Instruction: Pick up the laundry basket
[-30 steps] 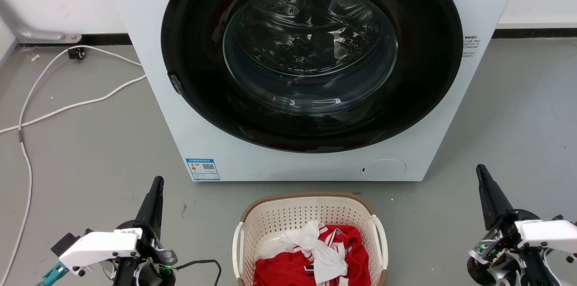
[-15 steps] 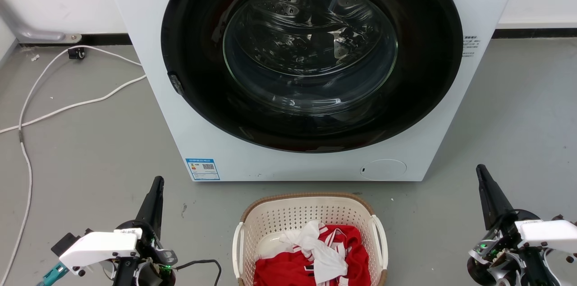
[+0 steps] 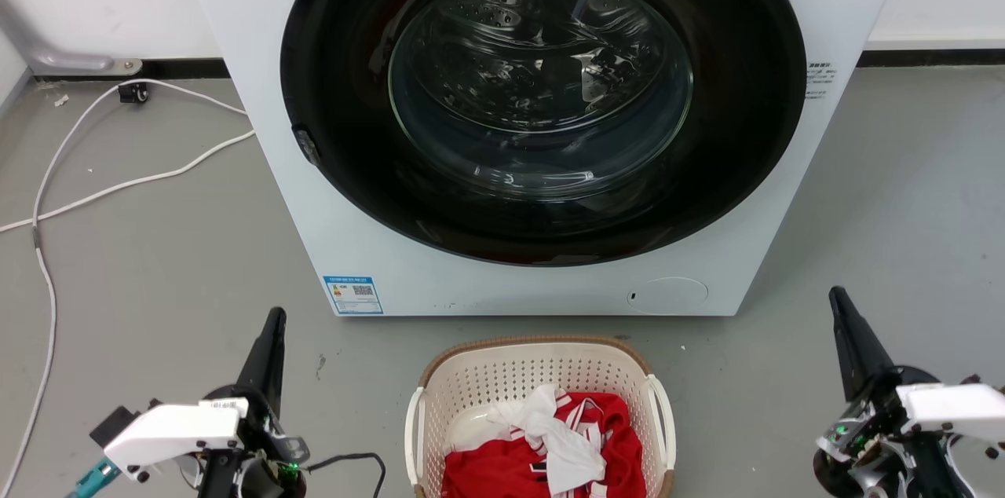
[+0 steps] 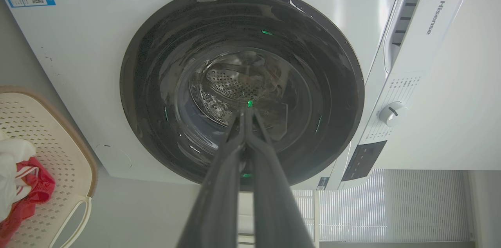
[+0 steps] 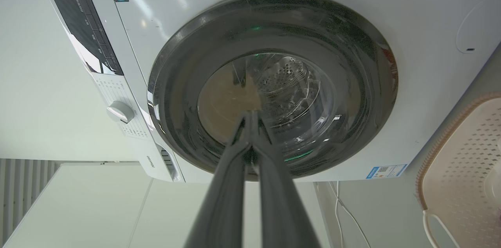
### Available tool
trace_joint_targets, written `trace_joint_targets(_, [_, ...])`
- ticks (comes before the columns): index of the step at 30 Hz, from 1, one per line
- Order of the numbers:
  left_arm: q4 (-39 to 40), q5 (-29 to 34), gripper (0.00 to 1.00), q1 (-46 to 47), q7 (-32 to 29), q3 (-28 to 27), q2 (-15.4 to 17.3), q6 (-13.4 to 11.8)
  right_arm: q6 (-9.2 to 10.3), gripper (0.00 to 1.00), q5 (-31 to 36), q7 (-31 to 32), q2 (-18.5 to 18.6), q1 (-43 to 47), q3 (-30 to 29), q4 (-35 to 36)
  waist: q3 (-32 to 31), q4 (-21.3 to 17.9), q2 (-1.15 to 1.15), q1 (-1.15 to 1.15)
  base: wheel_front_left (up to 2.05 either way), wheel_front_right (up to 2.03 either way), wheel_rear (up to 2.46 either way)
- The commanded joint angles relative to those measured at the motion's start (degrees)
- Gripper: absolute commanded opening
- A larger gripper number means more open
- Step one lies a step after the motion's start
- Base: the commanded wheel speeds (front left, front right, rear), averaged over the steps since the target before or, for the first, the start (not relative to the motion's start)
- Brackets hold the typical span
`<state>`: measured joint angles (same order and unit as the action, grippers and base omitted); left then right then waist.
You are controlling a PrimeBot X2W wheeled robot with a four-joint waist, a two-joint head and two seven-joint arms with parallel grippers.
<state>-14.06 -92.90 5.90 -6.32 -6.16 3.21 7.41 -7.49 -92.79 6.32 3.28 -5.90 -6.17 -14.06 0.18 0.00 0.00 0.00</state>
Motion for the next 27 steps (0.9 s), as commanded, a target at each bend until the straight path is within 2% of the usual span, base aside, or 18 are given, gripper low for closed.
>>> trace_joint_targets(1, [0.0,0.0,1.0,0.0,0.0,0.0,0.0,0.0,0.0,1.0,0.0,0.0,0.0,0.0,0.0,0.0,0.0,0.0,0.0,0.0,0.0,0.0,0.0])
trace_joint_targets(5, [-1.7,0.0,1.0,-1.5,0.1,0.2,-0.3,-0.1,0.01,1.0,0.0,-0.1,-0.2,1.5,0.2,-1.6,0.0,0.0,0.0,0.0,0.0,0.0,0.0])
trace_joint_targets(18, [1.2,1.9,1.0,-2.5,3.8,1.5,-0.3,0.0,0.01,1.0,2.4,-3.8,-0.2,2.4,2.0,1.5,0.2,0.0,0.0,0.0,0.0,0.0,0.0])
trace_joint_targets(27, [1.1,5.6,1.0,-2.8,6.1,-0.8,-0.3,0.0,0.01,1.0,8.7,-6.1,-0.2,2.6,0.9,2.4,0.2,0.0,0.0,0.0,0.0,0.0,0.0])
